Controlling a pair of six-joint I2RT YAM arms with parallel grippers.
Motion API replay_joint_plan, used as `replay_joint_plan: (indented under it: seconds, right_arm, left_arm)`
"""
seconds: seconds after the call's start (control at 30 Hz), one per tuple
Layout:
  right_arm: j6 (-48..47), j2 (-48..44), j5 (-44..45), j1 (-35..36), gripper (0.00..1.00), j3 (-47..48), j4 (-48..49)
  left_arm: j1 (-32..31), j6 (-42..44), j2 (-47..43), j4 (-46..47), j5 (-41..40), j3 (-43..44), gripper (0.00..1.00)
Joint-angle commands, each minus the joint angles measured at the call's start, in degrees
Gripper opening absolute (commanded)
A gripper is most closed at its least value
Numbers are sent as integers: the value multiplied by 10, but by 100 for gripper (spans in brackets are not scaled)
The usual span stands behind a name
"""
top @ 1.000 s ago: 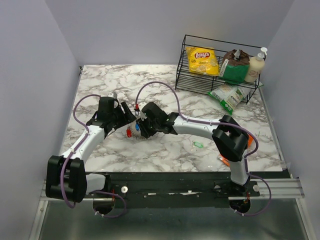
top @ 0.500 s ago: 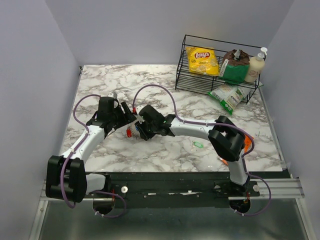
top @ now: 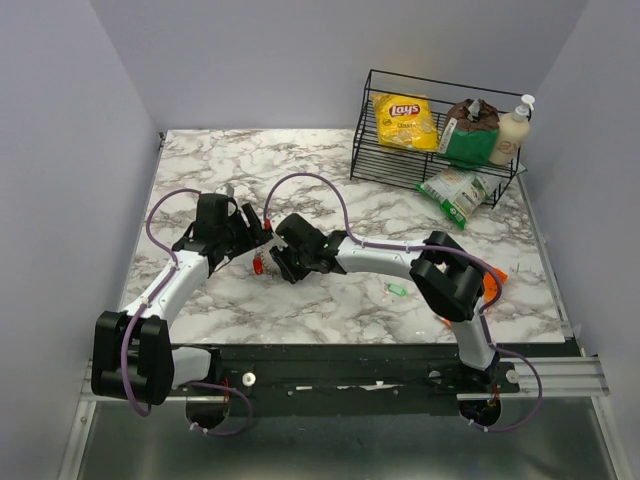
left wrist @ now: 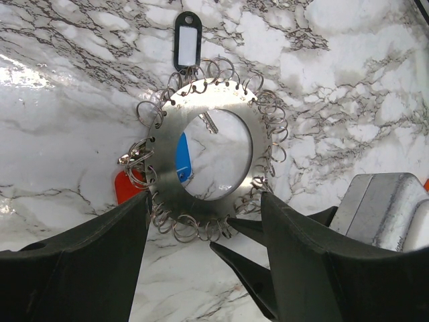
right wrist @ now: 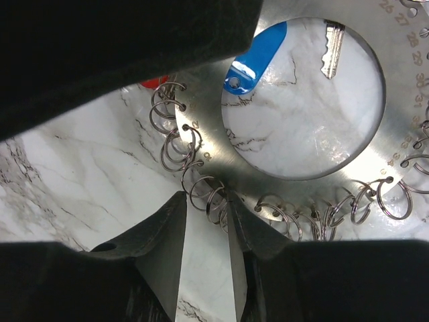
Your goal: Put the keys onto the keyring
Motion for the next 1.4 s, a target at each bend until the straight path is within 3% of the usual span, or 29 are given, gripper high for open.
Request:
replay_joint_plan:
  seconds: [0.0,0.23,0.5,0.87,1.37]
  right_arm:
    - [-1,8,34,6,37,2,-14]
    - [3,9,43,6,36,-7,-16]
    - [2,14,45,5,26,-8,-16]
    - [6,3,54,5,1,-13,-24]
    - [5,-74,51,5,1,-39,-2]
  left_arm:
    - [3,1,-3,-3,14,-3,75]
    - [3,1,-8,-6,6,-5,75]
    - [3,2,-8,-8,5,-6,75]
    - [3,1,-42,-17,-16,-6,75]
    - [3,7,-127,3,-23,-25,79]
